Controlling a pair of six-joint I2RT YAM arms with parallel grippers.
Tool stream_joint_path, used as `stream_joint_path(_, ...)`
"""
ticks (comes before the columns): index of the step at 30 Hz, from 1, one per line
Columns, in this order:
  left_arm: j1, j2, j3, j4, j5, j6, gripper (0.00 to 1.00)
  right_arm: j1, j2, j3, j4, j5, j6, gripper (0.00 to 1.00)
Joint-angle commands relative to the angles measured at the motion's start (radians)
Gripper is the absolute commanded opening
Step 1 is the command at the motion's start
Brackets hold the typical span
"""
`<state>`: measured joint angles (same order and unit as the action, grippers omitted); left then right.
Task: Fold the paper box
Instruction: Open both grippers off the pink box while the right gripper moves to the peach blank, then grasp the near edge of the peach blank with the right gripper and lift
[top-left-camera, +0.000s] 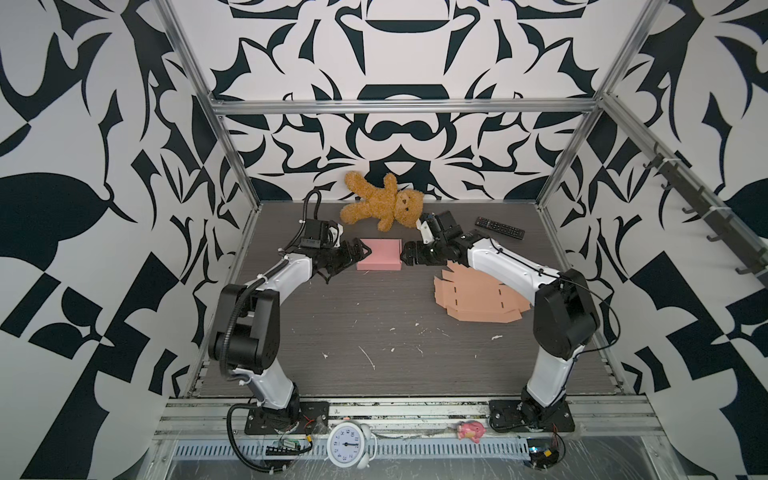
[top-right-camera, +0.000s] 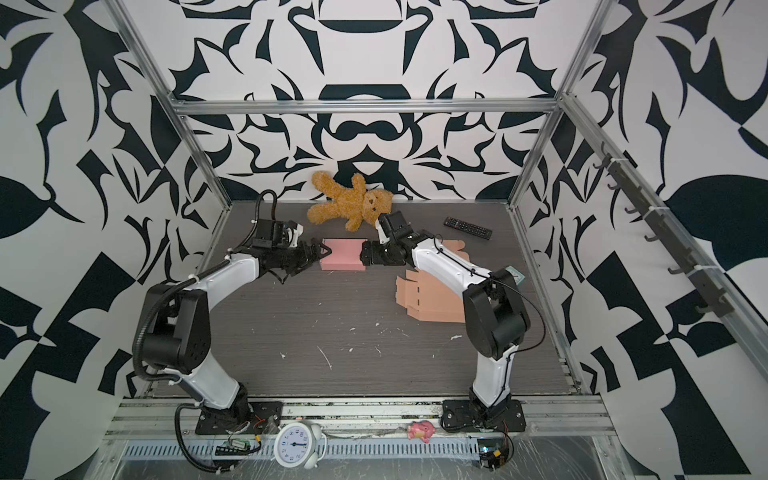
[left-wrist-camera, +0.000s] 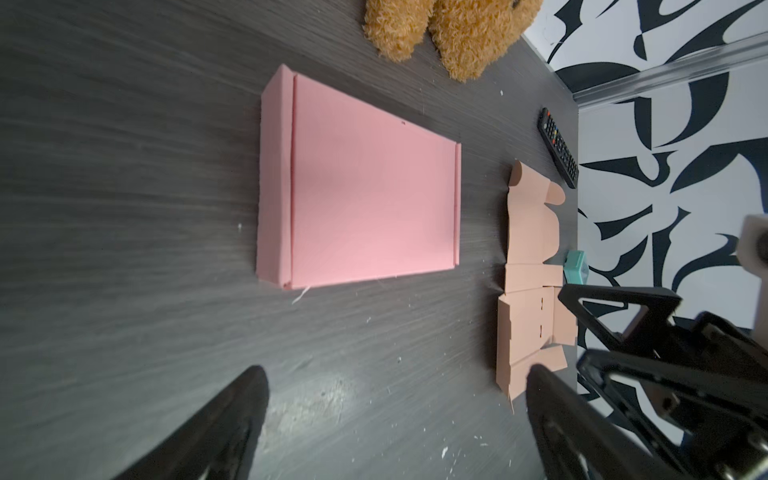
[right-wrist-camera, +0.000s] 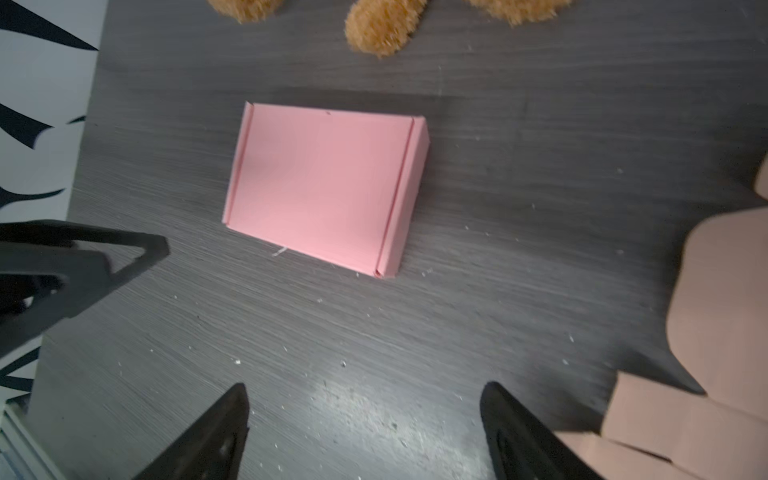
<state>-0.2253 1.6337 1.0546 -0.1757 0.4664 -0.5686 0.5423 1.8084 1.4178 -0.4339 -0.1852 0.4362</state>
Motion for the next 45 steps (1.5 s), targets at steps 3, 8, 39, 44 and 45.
stream_joint_path(3,-0.042,-0.145,-0.130,-0.038,0.018,0.009,0.99,0.023,-0.080,-0.060,-0.105,0.112,-0.053,0.86)
stream_joint_path(8,-0.097,-0.282,-0.220,-0.064,0.020,-0.007,0.99,0.053,-0.106,-0.110,-0.172,0.219,-0.073,0.84)
stream_joint_path(39,-0.327,-0.420,-0.401,-0.015,-0.132,-0.126,1.00,0.098,0.040,-0.152,-0.172,0.368,-0.049,0.63)
stream_joint_path(44,-0.329,-0.417,-0.407,0.000,-0.137,-0.130,1.00,0.099,0.024,-0.164,-0.181,0.409,-0.049,0.57)
stream_joint_path(45,-0.330,-0.415,-0.408,0.003,-0.137,-0.134,1.00,0.097,0.022,-0.166,-0.181,0.409,-0.050,0.56)
